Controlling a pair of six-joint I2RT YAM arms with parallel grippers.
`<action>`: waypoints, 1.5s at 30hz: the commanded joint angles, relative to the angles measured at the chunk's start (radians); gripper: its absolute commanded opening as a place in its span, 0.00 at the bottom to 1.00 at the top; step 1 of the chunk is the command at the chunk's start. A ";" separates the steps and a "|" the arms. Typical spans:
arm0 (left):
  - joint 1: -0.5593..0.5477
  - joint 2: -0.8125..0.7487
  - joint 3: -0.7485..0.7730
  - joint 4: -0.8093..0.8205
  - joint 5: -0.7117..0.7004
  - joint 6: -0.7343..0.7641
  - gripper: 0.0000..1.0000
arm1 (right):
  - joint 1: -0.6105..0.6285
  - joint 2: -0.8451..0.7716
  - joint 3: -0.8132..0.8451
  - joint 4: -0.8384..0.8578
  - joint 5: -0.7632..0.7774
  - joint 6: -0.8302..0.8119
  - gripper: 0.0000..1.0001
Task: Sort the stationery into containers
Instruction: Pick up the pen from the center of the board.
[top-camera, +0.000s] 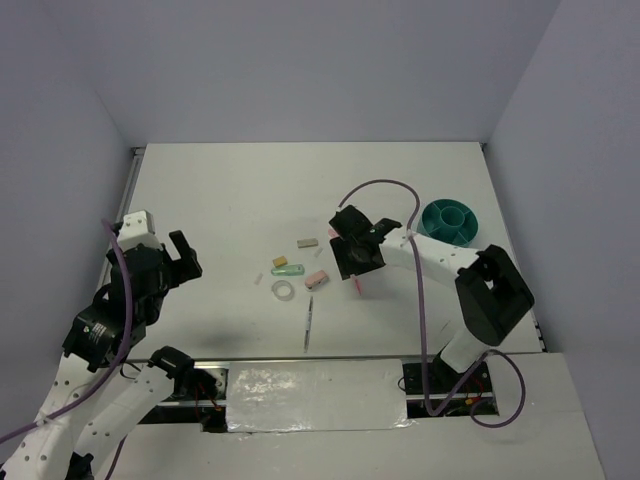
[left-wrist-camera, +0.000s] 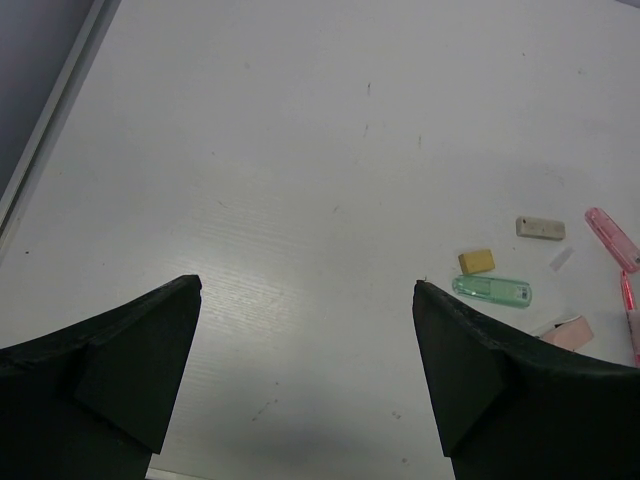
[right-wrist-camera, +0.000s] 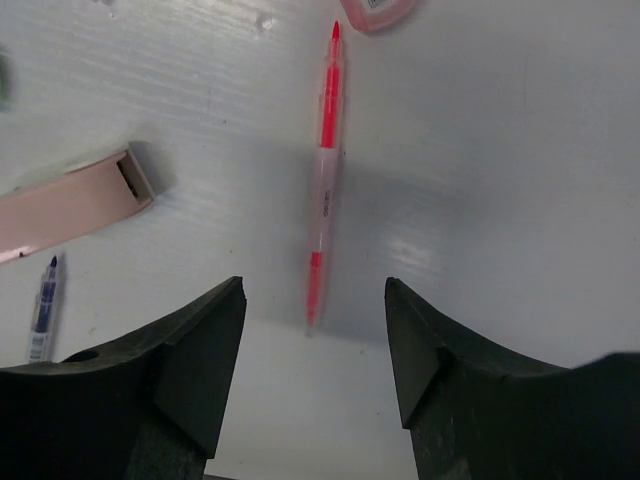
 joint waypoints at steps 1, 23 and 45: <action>-0.002 -0.003 -0.008 0.049 0.015 0.002 0.99 | -0.025 0.049 0.063 0.051 -0.012 -0.030 0.65; -0.002 -0.009 -0.009 0.055 0.027 0.007 0.99 | -0.073 0.207 0.041 0.098 -0.124 -0.056 0.22; -0.002 0.193 0.087 0.001 0.191 -0.010 0.99 | -0.053 -0.540 -0.132 0.086 -0.265 0.005 0.00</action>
